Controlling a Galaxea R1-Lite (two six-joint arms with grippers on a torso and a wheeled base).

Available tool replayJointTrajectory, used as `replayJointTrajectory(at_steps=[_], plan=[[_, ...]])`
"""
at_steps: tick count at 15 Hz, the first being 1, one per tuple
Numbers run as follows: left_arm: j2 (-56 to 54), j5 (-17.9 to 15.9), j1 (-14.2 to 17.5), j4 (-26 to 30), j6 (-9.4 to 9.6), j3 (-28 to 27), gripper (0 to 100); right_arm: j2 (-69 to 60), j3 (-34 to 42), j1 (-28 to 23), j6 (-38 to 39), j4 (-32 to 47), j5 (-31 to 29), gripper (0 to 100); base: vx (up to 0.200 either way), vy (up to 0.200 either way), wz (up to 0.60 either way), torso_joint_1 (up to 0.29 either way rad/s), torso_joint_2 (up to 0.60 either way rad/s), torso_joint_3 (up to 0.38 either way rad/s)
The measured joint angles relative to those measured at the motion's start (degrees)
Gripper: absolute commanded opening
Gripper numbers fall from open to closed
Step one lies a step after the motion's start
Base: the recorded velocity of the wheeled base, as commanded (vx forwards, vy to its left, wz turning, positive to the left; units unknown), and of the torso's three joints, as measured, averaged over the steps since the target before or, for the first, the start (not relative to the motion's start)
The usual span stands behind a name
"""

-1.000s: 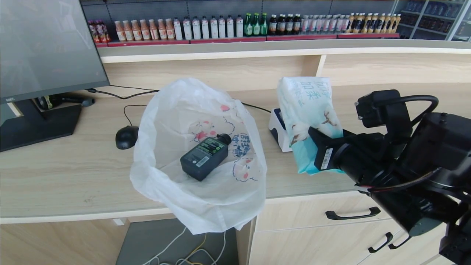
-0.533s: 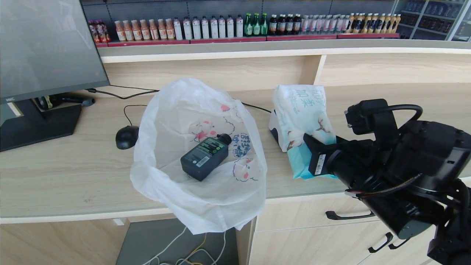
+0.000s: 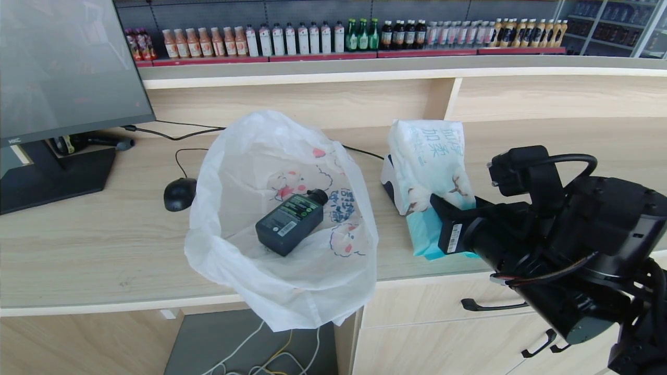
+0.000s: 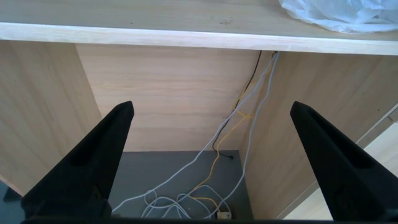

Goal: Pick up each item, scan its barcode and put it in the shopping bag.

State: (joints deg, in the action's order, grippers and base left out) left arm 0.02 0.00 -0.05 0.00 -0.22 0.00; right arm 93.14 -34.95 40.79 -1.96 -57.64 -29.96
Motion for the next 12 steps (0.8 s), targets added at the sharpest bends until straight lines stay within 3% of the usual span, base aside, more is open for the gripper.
replayJointTrajectory(at_steps=[12], plan=[[0.0, 0.0, 0.0, 0.0, 0.01, 0.0, 100, -2.9, 0.9, 0.5, -0.6, -0.1, 0.0, 0, 0.000, 0.000, 0.00, 0.000, 0.00, 0.000]])
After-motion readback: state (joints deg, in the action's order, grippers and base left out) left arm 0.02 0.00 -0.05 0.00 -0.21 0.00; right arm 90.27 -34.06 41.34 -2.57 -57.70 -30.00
